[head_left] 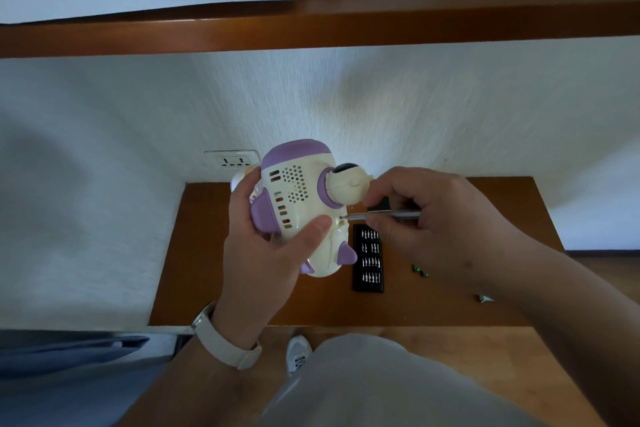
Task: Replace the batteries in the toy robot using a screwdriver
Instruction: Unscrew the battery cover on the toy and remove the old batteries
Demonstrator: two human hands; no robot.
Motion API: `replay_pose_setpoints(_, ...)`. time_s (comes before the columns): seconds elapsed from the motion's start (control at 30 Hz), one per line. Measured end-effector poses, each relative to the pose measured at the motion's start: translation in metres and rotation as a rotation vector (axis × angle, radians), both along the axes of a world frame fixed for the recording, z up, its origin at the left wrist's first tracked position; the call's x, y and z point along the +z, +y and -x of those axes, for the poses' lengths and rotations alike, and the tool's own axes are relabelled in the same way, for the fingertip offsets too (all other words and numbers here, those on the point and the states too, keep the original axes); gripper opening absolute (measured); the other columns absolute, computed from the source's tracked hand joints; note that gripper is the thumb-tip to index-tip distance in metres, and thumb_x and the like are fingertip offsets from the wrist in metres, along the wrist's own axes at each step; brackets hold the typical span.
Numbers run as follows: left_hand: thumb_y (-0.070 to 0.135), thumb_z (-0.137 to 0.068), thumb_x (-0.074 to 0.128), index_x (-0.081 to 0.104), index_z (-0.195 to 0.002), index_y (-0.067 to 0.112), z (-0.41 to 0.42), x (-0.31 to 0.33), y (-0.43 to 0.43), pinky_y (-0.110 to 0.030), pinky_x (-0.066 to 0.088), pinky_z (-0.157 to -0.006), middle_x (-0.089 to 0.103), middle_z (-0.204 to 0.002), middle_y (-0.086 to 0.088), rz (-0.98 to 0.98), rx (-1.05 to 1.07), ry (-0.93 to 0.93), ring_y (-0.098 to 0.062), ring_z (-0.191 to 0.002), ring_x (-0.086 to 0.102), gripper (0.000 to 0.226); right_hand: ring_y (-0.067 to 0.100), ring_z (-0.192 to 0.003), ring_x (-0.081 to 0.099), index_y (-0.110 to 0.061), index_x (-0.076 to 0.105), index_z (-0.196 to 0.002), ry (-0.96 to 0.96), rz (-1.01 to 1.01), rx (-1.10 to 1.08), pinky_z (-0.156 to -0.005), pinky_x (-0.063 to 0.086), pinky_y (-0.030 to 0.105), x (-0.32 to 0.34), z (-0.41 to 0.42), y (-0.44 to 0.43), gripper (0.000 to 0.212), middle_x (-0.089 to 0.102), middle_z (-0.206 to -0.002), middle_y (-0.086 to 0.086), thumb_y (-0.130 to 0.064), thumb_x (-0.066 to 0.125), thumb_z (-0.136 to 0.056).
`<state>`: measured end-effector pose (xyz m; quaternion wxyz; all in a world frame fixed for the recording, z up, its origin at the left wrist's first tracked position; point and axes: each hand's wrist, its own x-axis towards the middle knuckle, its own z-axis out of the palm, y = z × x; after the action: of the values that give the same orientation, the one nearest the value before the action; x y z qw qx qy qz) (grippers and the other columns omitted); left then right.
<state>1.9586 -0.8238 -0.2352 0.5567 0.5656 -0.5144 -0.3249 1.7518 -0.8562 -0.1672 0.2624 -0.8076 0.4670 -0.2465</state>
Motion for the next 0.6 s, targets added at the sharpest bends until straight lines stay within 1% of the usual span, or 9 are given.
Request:
replay_pose_setpoints(0.03,0.046,-0.068,0.079,0.04,-0.129,0.039,-0.001,0.0,0.0,-0.011,0.055,-0.063,0.06,-0.111,0.041,-0.002,-0.001,0.008,0.006,-0.105,0.064,0.073,0.007,-0.06,0.054,-0.03,0.064,-0.09,-0.01,-0.005,-0.006,-0.055,0.042,0.015,-0.001,-0.001,0.0,0.006,0.048,-0.058,-0.018,-0.026,0.067,-0.086)
replay_pose_setpoints(0.1,0.04,-0.068,0.079,0.039,-0.129,0.038,-0.002,-0.001,-0.001,-0.011,0.055,-0.063,0.06,-0.11,0.042,-0.002,-0.008,0.019,0.008,-0.105,0.063,0.073,0.008,-0.054,0.053,-0.032,0.062,-0.087,-0.026,-0.019,-0.03,-0.051,0.041,0.017,-0.001,-0.002,-0.001,0.004,0.049,-0.056,-0.016,-0.035,0.06,-0.086)
replay_pose_setpoints(0.2,0.047,-0.065,0.085,0.04,-0.128,0.041,-0.001,0.0,-0.003,-0.013,0.056,-0.063,0.061,-0.11,0.04,-0.015,-0.017,0.027,0.007,-0.106,0.064,0.077,0.01,-0.047,0.051,-0.031,0.063,-0.089,-0.017,-0.041,-0.059,-0.045,0.039,0.017,-0.002,-0.003,-0.003,0.018,0.053,-0.054,-0.01,-0.043,0.05,-0.087)
replay_pose_setpoints(0.3,0.047,-0.065,0.088,0.04,-0.127,0.043,0.0,0.001,-0.006,-0.015,0.057,-0.064,0.062,-0.109,0.039,-0.028,-0.017,0.035,0.005,-0.105,0.065,0.078,0.009,-0.048,0.052,-0.027,0.064,-0.091,-0.012,-0.027,-0.066,-0.044,0.038,0.015,-0.003,-0.002,-0.007,0.017,0.055,-0.053,-0.01,-0.038,0.051,-0.091)
replay_pose_setpoints(0.4,0.049,-0.064,0.079,0.04,-0.131,0.036,0.0,-0.001,-0.009,-0.013,0.056,-0.062,0.06,-0.107,0.042,-0.02,-0.023,0.017,0.009,-0.103,0.064,0.079,0.013,-0.051,0.054,-0.025,0.065,-0.093,-0.014,-0.021,-0.067,-0.046,0.042,0.022,-0.004,-0.001,-0.01,0.009,0.058,-0.058,-0.006,-0.03,0.057,-0.092)
replay_pose_setpoints(0.5,0.047,-0.064,0.077,0.039,-0.133,0.031,0.0,-0.002,-0.01,-0.011,0.055,-0.061,0.059,-0.106,0.045,-0.01,-0.032,0.002,0.013,-0.101,0.063,0.08,0.016,-0.053,0.052,-0.024,0.065,-0.095,-0.018,-0.013,-0.066,-0.048,0.041,0.025,-0.005,0.001,-0.012,0.008,0.057,-0.06,-0.003,-0.029,0.06,-0.09)
replay_pose_setpoints(0.57,0.048,-0.064,0.076,0.039,-0.131,0.034,0.001,-0.001,-0.011,-0.01,0.054,-0.061,0.058,-0.105,0.046,-0.012,-0.035,-0.004,0.013,-0.101,0.062,0.078,0.014,-0.055,0.051,-0.024,0.065,-0.096,-0.015,-0.009,-0.05,-0.049,0.041,0.023,-0.004,0.001,-0.012,0.01,0.053,-0.059,-0.005,-0.03,0.061,-0.089)
replay_pose_setpoints(0.6,0.048,-0.064,0.076,0.039,-0.129,0.037,0.002,0.0,-0.011,-0.009,0.054,-0.061,0.058,-0.105,0.046,-0.015,-0.034,-0.007,0.013,-0.101,0.062,0.076,0.012,-0.056,0.052,-0.025,0.065,-0.096,-0.014,-0.017,-0.043,-0.05,0.042,0.022,-0.003,0.001,-0.012,0.013,0.052,-0.059,-0.007,-0.034,0.059,-0.088)
